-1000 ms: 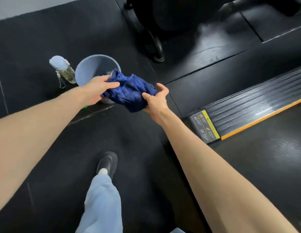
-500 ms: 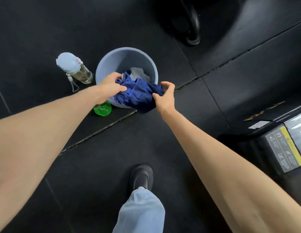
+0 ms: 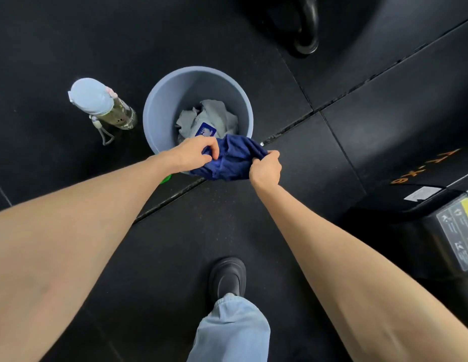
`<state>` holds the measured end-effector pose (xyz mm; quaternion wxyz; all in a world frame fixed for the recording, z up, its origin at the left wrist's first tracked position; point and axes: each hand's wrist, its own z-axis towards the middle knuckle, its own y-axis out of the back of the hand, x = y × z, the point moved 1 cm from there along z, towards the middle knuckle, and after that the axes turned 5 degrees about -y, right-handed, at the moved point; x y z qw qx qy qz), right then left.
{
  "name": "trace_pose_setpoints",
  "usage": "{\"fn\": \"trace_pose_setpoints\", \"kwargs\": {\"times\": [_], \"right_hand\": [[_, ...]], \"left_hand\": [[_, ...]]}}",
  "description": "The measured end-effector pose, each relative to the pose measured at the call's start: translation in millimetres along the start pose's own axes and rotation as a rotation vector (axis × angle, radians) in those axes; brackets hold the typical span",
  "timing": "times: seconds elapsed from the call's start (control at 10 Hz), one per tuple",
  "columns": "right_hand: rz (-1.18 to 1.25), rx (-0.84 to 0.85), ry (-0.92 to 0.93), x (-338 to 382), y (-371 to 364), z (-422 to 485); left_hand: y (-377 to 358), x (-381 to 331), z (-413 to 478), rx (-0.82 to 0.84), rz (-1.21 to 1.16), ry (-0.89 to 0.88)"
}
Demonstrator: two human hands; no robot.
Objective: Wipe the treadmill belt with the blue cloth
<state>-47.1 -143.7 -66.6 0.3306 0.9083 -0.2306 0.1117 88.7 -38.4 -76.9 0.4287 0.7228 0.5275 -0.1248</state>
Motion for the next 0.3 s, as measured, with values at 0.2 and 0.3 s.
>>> {"fn": "trace_pose_setpoints", "kwargs": {"times": [0.2, 0.3], "right_hand": [[0.046, 0.062, -0.090, -2, -2, 1], [0.040, 0.039, -0.215, -12, 0, 4]], "left_hand": [[-14, 4, 4, 0.080, 0.097, 0.011], [-12, -3, 2, -0.022, 0.235, 0.109]]}}
